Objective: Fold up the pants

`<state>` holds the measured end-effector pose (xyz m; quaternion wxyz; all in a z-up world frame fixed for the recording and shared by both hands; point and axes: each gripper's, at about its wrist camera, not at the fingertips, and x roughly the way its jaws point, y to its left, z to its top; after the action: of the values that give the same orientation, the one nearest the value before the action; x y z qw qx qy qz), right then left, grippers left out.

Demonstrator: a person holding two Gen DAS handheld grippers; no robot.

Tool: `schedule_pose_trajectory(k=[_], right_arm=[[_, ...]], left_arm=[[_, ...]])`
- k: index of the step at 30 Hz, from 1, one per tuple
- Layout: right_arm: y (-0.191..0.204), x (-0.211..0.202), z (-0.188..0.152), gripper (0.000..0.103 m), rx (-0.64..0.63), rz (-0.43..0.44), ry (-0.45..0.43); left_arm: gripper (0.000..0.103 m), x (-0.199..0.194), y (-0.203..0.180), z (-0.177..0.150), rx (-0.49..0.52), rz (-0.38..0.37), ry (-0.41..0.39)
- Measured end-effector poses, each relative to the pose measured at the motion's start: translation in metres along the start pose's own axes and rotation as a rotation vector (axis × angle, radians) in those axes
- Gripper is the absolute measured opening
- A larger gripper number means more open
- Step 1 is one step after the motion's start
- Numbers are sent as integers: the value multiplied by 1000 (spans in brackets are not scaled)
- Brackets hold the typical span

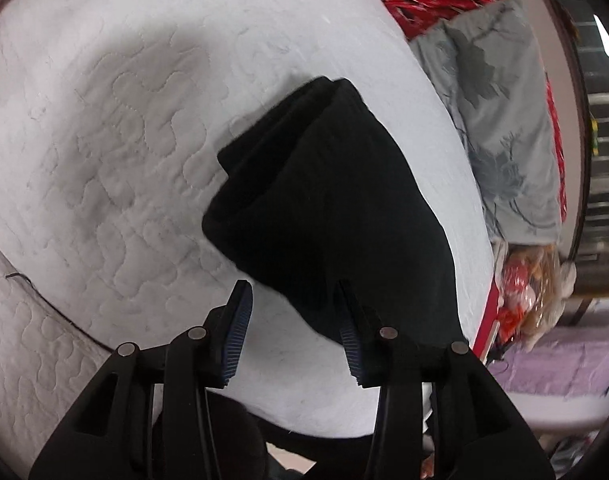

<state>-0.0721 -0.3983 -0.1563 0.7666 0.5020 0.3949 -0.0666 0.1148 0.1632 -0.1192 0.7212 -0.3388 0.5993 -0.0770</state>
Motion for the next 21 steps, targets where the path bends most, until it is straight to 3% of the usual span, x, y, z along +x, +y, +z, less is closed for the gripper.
schedule_pose_trajectory(k=[4,9,10,11,12,14,16,19,21], right_arm=[[-7,5,4,57,78,45,-28],[2,21,14,57,82,38,-73],[4,23,15,56,77,34,-80],[7,25,16,41,62,18,-92],[9,24,17,8,54,2,-101],[9,16,17,7,55,39,-108],[13,7,15,7,14,23,-117],[2,15,13,14,15,-39,-67],[-9,14,10,16,78,-6,-53]], left_arm=[[40,4,-13,9,-2,20,-23],[40,13,-20,17,10,77,-37],[29,12,-22,19,12,106,-48],[18,11,-26,22,16,114,-58],[16,7,-29,23,28,118,-76],[16,4,-34,24,68,156,-112],[16,13,-30,25,80,205,-90],[16,14,-18,26,31,162,-72],[16,10,-13,23,21,119,-51]])
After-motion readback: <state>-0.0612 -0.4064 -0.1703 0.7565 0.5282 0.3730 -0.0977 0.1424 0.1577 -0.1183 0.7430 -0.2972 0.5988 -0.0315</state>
